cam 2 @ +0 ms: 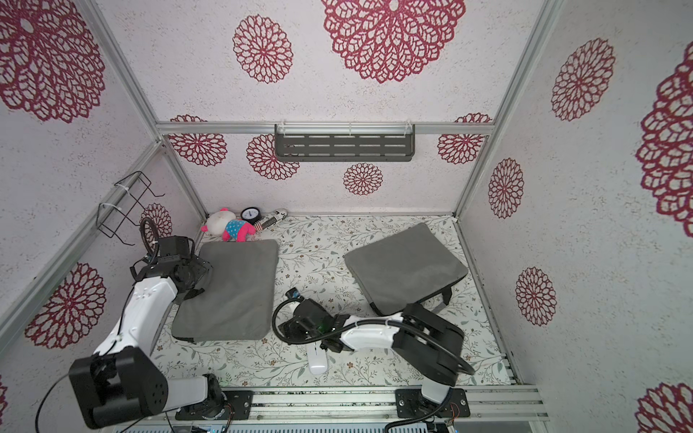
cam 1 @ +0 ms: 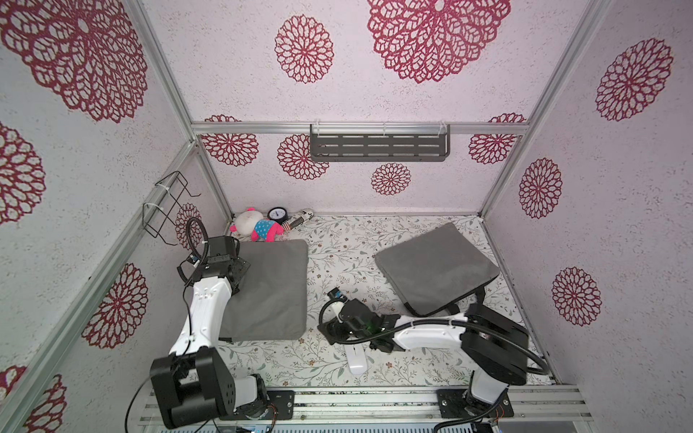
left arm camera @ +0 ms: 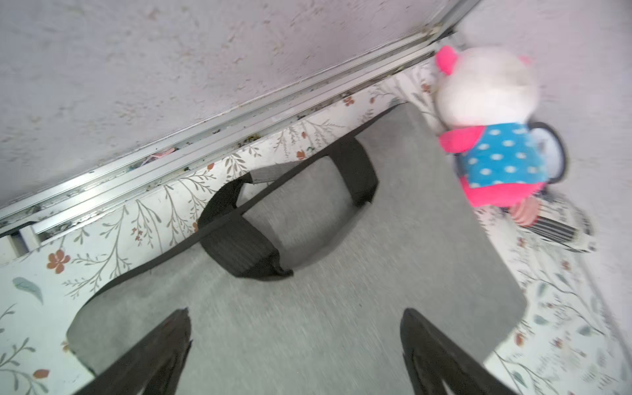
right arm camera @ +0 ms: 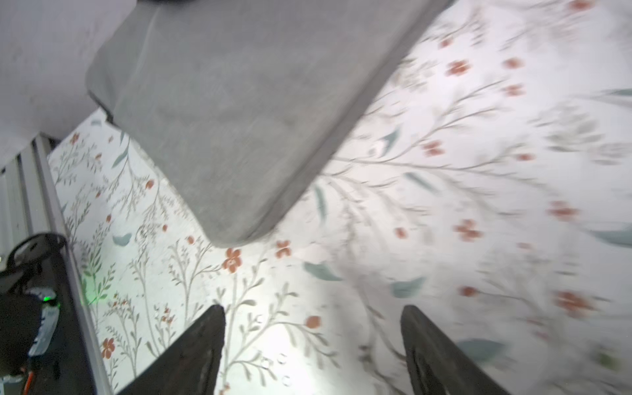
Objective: Put the mouse into the laptop bag
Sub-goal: Adjust the zippered laptop bag at the center of the board, then move the zippered laptop bag to the center of the board.
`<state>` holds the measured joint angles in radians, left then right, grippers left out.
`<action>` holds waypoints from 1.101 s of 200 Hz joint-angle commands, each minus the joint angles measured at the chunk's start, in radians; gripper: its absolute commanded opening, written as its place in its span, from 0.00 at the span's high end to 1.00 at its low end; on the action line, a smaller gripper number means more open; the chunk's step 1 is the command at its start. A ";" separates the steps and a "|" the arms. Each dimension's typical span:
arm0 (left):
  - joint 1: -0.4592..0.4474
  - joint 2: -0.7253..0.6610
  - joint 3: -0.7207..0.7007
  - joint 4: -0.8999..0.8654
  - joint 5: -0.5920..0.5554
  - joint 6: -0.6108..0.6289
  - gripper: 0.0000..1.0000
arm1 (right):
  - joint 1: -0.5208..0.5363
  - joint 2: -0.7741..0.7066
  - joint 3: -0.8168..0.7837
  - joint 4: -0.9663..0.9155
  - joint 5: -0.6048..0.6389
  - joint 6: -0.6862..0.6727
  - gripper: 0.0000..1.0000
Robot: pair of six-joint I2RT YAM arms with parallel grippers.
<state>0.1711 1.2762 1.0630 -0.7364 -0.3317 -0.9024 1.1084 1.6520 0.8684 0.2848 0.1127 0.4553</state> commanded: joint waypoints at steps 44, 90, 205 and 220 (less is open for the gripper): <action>-0.461 -0.170 -0.133 0.285 0.157 -0.068 0.02 | -0.304 -0.430 -0.242 -0.176 0.303 0.071 0.15; -0.870 0.172 -0.082 0.700 0.172 -0.144 0.02 | -0.501 -0.676 -0.375 -0.295 0.411 0.075 0.12; -1.056 0.978 0.592 0.523 0.210 -0.321 0.02 | -0.778 -0.799 -0.550 -0.135 0.391 0.051 0.09; -1.050 1.004 0.616 0.522 0.213 -0.326 0.02 | -0.777 -0.777 -0.545 -0.136 0.362 0.048 0.11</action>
<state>-0.8955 2.2475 1.6249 -0.1600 -0.1345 -1.1942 0.3347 0.8509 0.3153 0.0959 0.5152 0.5152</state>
